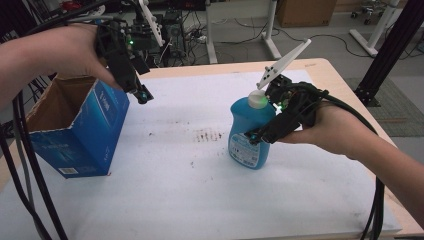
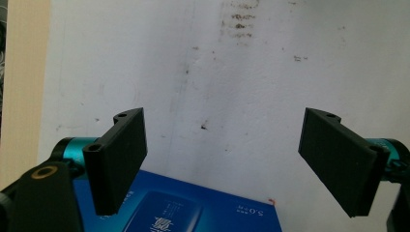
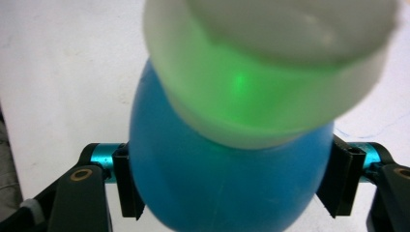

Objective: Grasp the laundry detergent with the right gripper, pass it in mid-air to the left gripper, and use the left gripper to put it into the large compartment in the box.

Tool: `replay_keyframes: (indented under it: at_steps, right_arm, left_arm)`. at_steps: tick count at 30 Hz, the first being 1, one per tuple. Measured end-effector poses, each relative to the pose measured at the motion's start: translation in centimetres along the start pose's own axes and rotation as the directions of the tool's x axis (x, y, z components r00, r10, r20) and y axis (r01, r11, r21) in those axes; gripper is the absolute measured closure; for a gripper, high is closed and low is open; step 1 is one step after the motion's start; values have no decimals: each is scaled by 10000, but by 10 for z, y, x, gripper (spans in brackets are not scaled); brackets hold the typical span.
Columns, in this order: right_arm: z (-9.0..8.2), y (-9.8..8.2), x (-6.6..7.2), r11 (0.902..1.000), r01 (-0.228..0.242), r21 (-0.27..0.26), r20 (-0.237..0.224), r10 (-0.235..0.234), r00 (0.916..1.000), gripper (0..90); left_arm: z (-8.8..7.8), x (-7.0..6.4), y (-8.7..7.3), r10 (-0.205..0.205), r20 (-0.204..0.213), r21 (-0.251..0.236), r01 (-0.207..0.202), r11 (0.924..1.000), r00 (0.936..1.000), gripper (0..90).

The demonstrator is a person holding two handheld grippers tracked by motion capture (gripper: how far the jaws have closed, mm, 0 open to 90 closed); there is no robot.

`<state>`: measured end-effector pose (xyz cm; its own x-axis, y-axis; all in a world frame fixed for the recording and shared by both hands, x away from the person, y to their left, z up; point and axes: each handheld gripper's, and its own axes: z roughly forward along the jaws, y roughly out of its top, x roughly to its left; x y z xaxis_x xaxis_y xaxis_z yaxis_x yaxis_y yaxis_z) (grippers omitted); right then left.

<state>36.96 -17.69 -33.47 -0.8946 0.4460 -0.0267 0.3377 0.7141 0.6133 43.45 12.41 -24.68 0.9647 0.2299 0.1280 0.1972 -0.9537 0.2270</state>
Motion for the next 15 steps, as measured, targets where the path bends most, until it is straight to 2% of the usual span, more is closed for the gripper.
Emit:
replay_keyframes:
  at_steps: [15]
  right_arm:
    - [4,-1,1,10000,-52,10,-94,52,9999,301]
  left_arm:
    - [0,-1,-1,-54,8,29,54,10000,10000,176]
